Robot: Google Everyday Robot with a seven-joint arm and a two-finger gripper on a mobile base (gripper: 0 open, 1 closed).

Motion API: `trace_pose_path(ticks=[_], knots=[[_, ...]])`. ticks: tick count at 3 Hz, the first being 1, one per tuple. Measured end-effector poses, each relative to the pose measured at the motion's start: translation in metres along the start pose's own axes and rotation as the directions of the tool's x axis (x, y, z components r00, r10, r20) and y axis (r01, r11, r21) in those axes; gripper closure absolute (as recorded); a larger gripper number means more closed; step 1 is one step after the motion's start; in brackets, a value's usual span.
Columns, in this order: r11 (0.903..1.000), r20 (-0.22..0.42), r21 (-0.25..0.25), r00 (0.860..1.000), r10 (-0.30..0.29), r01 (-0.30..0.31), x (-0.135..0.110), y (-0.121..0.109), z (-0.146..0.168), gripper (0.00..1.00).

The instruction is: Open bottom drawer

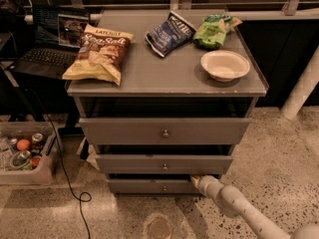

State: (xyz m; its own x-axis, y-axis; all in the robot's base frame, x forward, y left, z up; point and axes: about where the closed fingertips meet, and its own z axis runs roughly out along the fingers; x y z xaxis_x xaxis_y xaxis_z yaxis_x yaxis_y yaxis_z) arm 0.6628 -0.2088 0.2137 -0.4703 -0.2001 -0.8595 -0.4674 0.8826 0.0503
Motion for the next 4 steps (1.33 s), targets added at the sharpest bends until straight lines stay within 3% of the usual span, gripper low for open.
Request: trace_pose_path(ticks=[2, 4], knots=[[0.9993, -0.002, 0.037, 1.0, -0.006, 0.006, 0.001, 0.003, 0.013, 1.0], [0.9994, -0.064, 0.018, 0.998, -0.029, 0.03, 0.0, 0.009, 0.023, 1.0]])
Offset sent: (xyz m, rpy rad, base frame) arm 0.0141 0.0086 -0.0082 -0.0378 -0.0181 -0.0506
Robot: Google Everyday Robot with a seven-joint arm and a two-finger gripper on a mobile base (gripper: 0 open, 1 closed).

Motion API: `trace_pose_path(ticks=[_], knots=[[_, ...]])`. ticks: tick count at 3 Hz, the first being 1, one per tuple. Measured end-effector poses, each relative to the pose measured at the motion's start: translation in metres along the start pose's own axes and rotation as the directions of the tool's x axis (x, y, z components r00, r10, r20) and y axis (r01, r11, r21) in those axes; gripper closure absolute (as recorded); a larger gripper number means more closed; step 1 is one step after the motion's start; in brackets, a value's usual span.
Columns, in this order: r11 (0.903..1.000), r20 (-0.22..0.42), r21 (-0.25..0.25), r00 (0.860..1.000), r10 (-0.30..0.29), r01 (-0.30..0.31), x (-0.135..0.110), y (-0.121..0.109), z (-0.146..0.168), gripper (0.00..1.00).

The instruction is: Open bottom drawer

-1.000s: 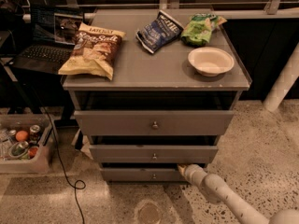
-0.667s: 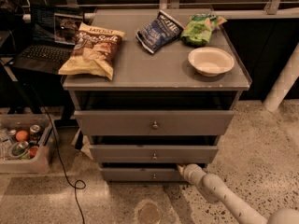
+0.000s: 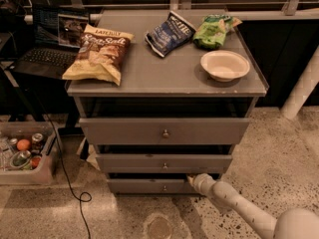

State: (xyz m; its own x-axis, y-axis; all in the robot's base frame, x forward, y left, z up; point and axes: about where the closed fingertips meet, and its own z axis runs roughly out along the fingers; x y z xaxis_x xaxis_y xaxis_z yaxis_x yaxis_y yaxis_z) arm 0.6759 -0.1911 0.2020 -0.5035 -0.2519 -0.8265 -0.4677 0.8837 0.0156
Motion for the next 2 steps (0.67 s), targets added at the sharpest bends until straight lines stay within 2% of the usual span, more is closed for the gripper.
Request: trace_pose_path(ticks=[2], knots=[[0.9989, -0.109, -0.046, 0.994, -0.018, 0.013, 0.0196, 0.0057, -0.0016, 1.0]])
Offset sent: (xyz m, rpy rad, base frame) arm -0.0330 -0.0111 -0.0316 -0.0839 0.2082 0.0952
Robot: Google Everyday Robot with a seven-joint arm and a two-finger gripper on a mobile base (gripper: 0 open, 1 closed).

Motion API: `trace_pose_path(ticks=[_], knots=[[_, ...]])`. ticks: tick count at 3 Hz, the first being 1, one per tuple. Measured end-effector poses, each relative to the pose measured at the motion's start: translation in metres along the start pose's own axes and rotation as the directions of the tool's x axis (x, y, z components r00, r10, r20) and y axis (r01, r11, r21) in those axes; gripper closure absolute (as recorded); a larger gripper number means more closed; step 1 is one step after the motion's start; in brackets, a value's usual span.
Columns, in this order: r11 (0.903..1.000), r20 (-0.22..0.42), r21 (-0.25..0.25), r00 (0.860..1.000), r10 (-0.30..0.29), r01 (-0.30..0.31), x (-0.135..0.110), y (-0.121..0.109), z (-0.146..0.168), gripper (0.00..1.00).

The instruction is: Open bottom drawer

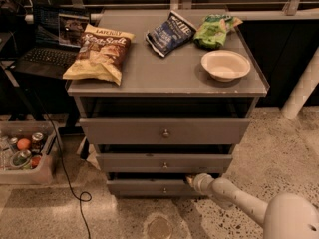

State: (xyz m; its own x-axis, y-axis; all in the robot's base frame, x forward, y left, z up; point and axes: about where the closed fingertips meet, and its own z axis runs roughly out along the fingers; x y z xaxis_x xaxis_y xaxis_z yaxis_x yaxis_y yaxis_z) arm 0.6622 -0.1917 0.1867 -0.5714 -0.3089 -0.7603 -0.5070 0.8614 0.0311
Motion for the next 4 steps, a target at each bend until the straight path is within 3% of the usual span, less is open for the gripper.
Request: trace_pose_path(ticks=[3, 4], knots=[[0.9989, -0.051, -0.042, 0.999, 0.018, -0.02, 0.008, 0.007, -0.016, 1.0], [0.9958, -0.081, -0.079, 0.996, 0.041, -0.047, 0.023, 0.014, -0.04, 1.0]])
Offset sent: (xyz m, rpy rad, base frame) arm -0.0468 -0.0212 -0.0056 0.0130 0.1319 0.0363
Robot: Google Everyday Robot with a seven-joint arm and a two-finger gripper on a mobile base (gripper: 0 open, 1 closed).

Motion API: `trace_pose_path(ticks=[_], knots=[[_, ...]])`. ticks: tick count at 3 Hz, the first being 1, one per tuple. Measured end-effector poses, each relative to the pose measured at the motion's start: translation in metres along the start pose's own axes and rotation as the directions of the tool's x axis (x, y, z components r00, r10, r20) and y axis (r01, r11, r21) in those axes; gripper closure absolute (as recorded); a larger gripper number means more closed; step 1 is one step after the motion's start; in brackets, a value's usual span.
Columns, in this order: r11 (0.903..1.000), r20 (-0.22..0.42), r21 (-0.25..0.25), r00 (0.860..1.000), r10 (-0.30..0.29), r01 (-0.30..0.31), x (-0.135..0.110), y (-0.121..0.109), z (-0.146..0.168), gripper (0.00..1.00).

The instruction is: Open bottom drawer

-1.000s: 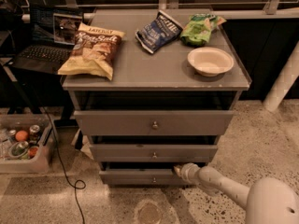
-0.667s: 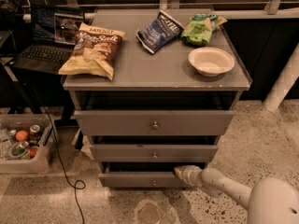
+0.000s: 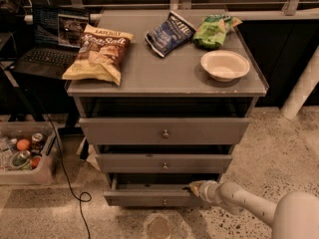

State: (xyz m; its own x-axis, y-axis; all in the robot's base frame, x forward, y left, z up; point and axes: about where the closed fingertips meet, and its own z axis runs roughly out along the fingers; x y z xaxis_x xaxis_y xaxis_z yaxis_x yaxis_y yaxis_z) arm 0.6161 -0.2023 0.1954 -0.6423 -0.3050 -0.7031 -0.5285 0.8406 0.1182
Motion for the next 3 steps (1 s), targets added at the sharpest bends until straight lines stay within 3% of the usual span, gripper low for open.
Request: trace_pose_path(ticks=[2, 3], knots=[[1.0, -0.053, -0.005, 0.999, 0.008, -0.008, 0.001, 0.0, 0.026, 1.0], [0.9994, -0.105, -0.031, 0.994, 0.013, -0.017, 0.017, 0.005, 0.035, 1.0]])
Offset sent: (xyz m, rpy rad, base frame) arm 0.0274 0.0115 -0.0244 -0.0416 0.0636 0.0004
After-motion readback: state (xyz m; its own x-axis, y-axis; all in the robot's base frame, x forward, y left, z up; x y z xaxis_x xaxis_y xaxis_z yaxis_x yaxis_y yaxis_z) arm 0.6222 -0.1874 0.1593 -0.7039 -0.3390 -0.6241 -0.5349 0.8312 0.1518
